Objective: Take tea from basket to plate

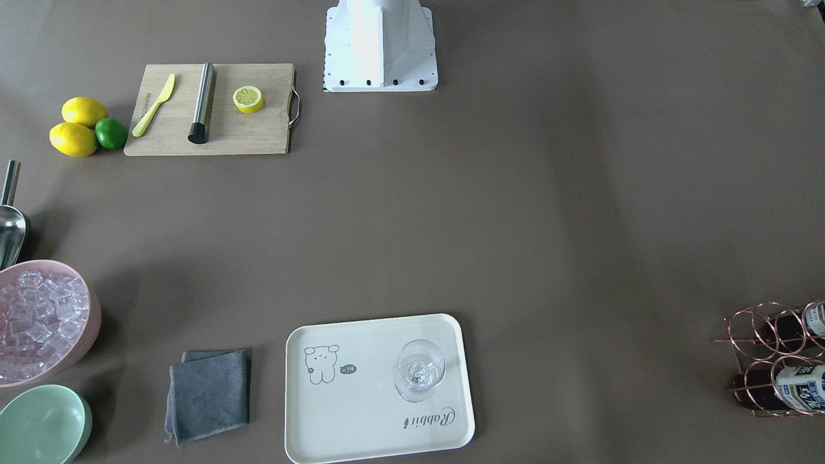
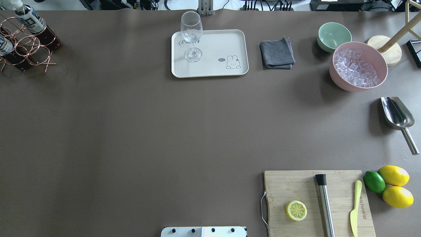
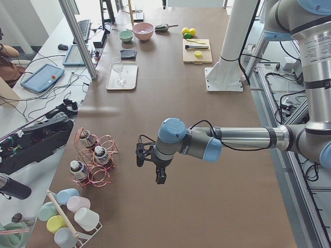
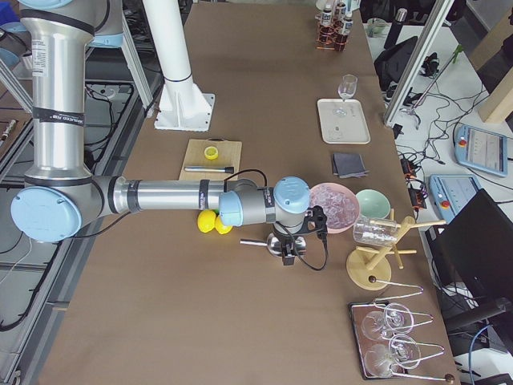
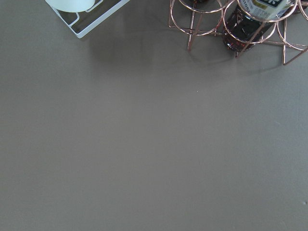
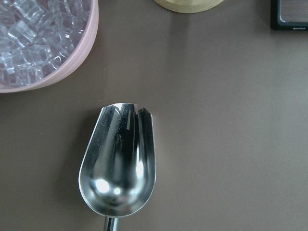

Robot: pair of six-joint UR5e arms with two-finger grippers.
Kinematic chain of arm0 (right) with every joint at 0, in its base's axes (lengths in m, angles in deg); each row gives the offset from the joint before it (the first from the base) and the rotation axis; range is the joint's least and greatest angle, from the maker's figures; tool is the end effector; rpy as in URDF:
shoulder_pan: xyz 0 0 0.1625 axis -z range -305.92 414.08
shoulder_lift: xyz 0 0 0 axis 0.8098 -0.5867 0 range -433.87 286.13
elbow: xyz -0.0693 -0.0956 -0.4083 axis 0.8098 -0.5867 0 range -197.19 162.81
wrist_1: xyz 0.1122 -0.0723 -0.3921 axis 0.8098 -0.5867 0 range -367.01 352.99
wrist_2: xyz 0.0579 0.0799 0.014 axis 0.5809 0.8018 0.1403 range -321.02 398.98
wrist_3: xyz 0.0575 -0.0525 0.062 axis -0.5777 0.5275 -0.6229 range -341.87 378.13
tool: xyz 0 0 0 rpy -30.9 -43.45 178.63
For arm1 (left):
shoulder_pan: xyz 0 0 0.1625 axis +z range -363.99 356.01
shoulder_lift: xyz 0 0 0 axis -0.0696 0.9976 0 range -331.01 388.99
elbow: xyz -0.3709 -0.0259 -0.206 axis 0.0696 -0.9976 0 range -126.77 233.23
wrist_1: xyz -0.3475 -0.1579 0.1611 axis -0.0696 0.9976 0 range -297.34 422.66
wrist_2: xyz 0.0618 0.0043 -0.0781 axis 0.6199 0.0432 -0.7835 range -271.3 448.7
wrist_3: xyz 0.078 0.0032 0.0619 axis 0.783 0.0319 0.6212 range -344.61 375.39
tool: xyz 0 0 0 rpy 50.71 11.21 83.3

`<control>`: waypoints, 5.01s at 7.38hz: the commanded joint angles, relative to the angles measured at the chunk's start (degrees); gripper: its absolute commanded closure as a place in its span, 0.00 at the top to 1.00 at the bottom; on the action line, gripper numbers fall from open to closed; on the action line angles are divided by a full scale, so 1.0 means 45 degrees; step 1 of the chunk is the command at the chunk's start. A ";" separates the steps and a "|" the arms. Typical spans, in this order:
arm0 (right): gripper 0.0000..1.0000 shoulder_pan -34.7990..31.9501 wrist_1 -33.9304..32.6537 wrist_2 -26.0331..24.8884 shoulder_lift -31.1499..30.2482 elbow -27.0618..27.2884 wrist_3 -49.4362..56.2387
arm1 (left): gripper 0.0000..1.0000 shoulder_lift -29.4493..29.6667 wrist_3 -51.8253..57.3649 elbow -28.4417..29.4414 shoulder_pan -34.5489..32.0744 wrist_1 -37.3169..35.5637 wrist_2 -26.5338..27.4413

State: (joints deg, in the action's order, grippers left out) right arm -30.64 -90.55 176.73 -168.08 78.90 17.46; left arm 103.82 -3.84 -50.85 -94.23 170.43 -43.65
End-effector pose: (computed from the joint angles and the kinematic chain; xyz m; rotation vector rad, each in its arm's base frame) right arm 0.0161 -0.4726 0.6253 0.0937 -0.8383 -0.1363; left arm -0.0679 -0.3973 0.6221 0.1532 0.7709 -0.2146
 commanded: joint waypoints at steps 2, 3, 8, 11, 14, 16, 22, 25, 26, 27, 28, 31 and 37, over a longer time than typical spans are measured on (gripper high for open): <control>0.99 0.0523 0.2405 0.2257 0.0039 0.0051 -0.0026 | 0.98 0.1793 -0.4498 0.0468 -0.0103 -0.1089 -0.1087; 0.99 0.0718 0.3825 0.2977 0.0039 0.0167 0.0032 | 0.98 0.4128 -0.7840 0.1575 -0.0103 -0.2315 -0.1482; 0.93 0.1889 0.6611 0.5133 0.1207 0.0247 -0.0066 | 0.98 0.7451 -1.6439 0.3496 -0.0316 -0.3248 -0.0844; 1.00 0.2633 0.9602 0.3984 0.2479 -0.1443 0.0559 | 0.98 1.0064 -1.7949 0.6444 -0.0748 -0.2952 -0.0764; 1.00 0.3413 1.2893 0.2697 0.3959 -0.2466 0.0540 | 0.98 1.0246 -1.9922 0.7385 -0.0457 -0.0905 0.0076; 1.00 0.4678 1.5350 0.0496 0.4063 -0.2624 0.0385 | 0.98 1.0167 -1.9963 0.7640 -0.0221 -0.0765 0.0077; 1.00 0.8489 2.1784 -0.4375 0.4567 -0.2663 -0.6272 | 0.91 0.9934 -2.0022 0.8110 0.0248 0.0033 0.0077; 1.00 0.9060 2.4220 -0.5004 0.5563 -0.4296 -0.6392 | 0.24 0.9933 -2.0918 0.8110 0.0482 0.0290 0.0077; 1.00 0.9060 2.4423 -0.5004 0.5856 -0.4265 -0.6703 | 0.00 0.9933 -2.1017 0.8052 0.0482 0.0290 0.0077; 1.00 0.8886 2.4406 -0.5043 0.6304 -0.4226 -0.6745 | 0.00 0.9952 -2.1038 0.7858 0.0366 0.0290 0.0038; 1.00 0.8865 2.4386 -0.4966 0.6482 -0.4226 -0.6745 | 0.00 0.9933 -2.1057 0.7102 0.0095 0.0000 -0.0059; 0.99 0.9276 2.4269 -0.2882 0.6465 -0.4363 -0.6706 | 0.00 0.9040 -2.1367 0.2291 -0.0045 -0.3954 -0.0430; 0.99 0.8944 2.4288 -0.2758 0.6367 -0.4245 -0.6784 | 0.00 0.8077 -2.8155 -0.6665 0.3577 -0.8824 0.0487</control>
State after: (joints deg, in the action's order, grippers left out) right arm 9.89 18.74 164.24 -139.17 59.77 -13.15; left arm 139.76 -121.08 -71.44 -85.22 137.40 -42.49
